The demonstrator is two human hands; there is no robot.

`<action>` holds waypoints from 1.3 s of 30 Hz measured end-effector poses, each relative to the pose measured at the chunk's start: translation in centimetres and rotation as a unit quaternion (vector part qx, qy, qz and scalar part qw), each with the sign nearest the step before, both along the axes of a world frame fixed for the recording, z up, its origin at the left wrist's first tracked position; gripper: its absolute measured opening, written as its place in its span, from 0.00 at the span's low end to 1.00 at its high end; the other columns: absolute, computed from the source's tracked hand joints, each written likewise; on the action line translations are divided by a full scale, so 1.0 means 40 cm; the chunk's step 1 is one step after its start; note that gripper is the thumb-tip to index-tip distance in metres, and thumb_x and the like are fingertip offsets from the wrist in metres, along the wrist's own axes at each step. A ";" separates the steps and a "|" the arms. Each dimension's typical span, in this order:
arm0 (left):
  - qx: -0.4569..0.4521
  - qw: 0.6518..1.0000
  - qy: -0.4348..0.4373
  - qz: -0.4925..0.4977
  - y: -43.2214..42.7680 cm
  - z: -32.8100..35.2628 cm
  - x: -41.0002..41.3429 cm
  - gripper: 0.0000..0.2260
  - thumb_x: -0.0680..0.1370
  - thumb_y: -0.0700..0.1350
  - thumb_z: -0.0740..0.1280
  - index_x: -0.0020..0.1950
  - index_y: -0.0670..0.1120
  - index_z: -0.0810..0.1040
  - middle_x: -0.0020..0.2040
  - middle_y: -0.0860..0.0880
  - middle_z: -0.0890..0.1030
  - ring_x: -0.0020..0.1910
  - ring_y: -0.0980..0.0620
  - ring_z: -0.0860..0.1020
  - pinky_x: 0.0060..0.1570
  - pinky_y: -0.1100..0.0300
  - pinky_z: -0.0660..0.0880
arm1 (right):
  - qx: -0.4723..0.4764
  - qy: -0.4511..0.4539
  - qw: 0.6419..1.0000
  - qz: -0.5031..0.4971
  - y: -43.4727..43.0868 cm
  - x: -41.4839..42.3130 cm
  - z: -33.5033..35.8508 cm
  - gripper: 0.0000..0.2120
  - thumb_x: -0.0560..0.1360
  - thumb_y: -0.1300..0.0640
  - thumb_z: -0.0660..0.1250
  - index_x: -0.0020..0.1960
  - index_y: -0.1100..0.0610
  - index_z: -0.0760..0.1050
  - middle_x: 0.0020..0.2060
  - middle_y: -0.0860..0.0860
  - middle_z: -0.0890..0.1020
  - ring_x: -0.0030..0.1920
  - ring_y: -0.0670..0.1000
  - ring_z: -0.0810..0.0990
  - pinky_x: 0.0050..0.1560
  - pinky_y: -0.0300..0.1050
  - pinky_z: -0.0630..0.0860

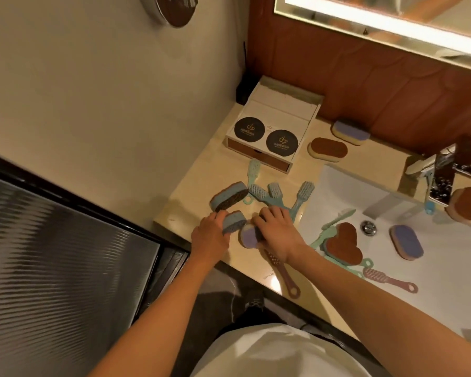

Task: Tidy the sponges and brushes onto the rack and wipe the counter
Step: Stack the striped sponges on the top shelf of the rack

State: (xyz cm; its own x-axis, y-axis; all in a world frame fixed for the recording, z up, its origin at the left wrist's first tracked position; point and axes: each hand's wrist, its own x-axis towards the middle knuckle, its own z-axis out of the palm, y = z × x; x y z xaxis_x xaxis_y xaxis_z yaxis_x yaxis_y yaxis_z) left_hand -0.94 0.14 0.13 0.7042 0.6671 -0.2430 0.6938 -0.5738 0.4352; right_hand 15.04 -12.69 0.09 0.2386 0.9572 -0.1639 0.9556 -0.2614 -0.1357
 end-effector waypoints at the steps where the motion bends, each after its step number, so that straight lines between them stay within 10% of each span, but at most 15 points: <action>1: -0.001 1.000 -0.015 0.003 -0.003 0.002 -0.004 0.23 0.76 0.44 0.71 0.70 0.49 0.72 0.58 0.45 0.78 0.56 0.42 0.77 0.49 0.47 0.78 | 0.009 0.018 1.000 -0.005 -0.006 0.004 -0.003 0.24 0.68 0.51 0.76 0.61 0.57 0.75 0.55 0.55 0.75 0.56 0.60 0.72 0.58 0.56 0.71; 8: 0.040 0.994 -0.103 -0.015 -0.017 0.018 0.012 0.20 0.71 0.45 0.73 0.63 0.43 0.78 0.51 0.44 0.81 0.46 0.39 0.80 0.40 0.49 0.79 | 0.083 0.187 0.977 -0.065 -0.036 0.014 0.046 0.16 0.70 0.58 0.75 0.55 0.55 0.73 0.53 0.53 0.77 0.53 0.55 0.73 0.51 0.50 0.72; 12: 0.032 0.991 -0.122 -0.041 -0.029 0.067 0.075 0.20 0.75 0.46 0.71 0.67 0.46 0.76 0.58 0.45 0.81 0.56 0.41 0.79 0.52 0.46 0.78 | 0.119 0.208 0.964 -0.118 -0.082 0.050 0.088 0.16 0.72 0.57 0.74 0.55 0.51 0.71 0.48 0.51 0.79 0.47 0.55 0.76 0.44 0.52 0.72; 28: 0.033 0.949 -0.174 -0.262 -0.371 0.328 0.568 0.21 0.76 0.57 0.71 0.69 0.60 0.73 0.59 0.58 0.81 0.58 0.53 0.78 0.56 0.49 0.76 | 0.230 0.147 0.918 -0.287 -0.581 0.354 0.327 0.17 0.77 0.53 0.71 0.63 0.45 0.73 0.59 0.49 0.74 0.63 0.53 0.70 0.61 0.53 0.73; 39: 0.037 0.894 -0.230 -0.383 -0.767 0.515 0.919 0.21 0.78 0.52 0.71 0.70 0.53 0.72 0.63 0.54 0.79 0.61 0.53 0.76 0.57 0.60 0.70 | 0.299 0.033 0.890 -0.344 -0.996 0.569 0.536 0.18 0.75 0.57 0.74 0.64 0.53 0.74 0.59 0.49 0.74 0.61 0.49 0.68 0.62 0.44 0.68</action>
